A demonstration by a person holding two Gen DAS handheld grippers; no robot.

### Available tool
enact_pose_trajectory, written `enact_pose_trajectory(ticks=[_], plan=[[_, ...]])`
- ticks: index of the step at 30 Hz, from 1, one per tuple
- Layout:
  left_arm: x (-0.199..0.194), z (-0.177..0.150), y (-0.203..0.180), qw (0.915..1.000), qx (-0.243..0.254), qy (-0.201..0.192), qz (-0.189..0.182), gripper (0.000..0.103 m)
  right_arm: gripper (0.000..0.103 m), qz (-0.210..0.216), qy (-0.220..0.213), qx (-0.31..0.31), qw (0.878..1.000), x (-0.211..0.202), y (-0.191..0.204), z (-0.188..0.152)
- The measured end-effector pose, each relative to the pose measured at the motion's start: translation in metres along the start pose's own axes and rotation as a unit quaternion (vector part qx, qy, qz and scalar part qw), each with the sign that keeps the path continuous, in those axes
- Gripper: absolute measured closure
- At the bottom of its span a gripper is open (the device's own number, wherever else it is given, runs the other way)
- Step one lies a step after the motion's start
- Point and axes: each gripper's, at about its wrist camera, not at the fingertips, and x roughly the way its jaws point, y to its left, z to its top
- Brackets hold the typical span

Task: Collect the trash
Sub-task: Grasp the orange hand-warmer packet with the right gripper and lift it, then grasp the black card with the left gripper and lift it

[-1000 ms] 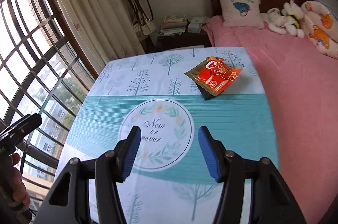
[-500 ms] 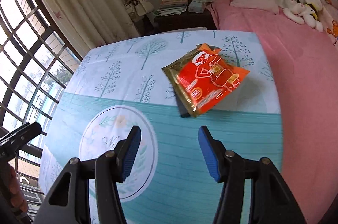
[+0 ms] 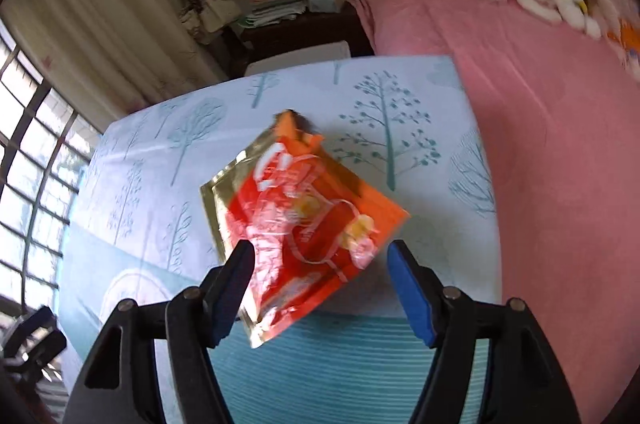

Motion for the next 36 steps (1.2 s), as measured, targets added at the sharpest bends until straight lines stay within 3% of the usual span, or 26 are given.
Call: enact_pose_trajectory(ticks=[6, 12, 13, 14, 16, 19, 23, 26, 32, 36], plan=[[0.013, 0.010, -0.012, 0.9999, 0.009, 0.008, -0.003, 0.012, 0.034, 0.040, 0.006, 0.044, 0.998, 0.013, -0.014, 0.000], [0.024, 0.018, -0.023, 0.9998, 0.014, 0.016, -0.004, 0.012, 0.036, 0.043, -0.007, 0.041, 0.998, 0.021, -0.008, 0.006], [0.025, 0.019, -0.026, 0.9997, 0.016, 0.016, -0.004, 0.012, 0.048, 0.044, -0.010, 0.041, 0.998, 0.022, -0.008, 0.007], [0.027, 0.020, -0.030, 0.9996, 0.020, 0.017, -0.004, 0.012, 0.068, 0.041, -0.014, 0.038, 0.998, 0.022, -0.008, 0.008], [0.029, 0.021, -0.037, 0.9994, 0.029, 0.017, -0.006, 0.012, 0.093, 0.041, -0.015, 0.027, 0.999, 0.022, -0.005, 0.009], [0.031, 0.025, -0.045, 0.9991, 0.038, 0.017, -0.008, 0.012, 0.102, 0.048, -0.027, 0.001, 0.998, 0.015, 0.000, 0.008], [0.037, 0.031, -0.058, 0.9987, 0.046, 0.017, -0.015, 0.012, 0.103, 0.087, -0.040, -0.011, 0.995, -0.003, 0.002, 0.008], [0.041, 0.036, -0.068, 0.9982, 0.052, 0.017, -0.023, 0.012, 0.103, 0.096, -0.078, -0.008, 0.992, -0.027, -0.001, 0.013], [0.056, 0.050, -0.094, 0.9972, 0.056, 0.022, -0.044, 0.012, 0.103, 0.040, -0.159, -0.003, 0.987, -0.059, -0.021, 0.029], [0.077, 0.057, -0.113, 0.9962, 0.055, 0.042, -0.054, 0.012, 0.103, 0.015, -0.166, 0.010, 0.986, -0.059, -0.042, 0.029]])
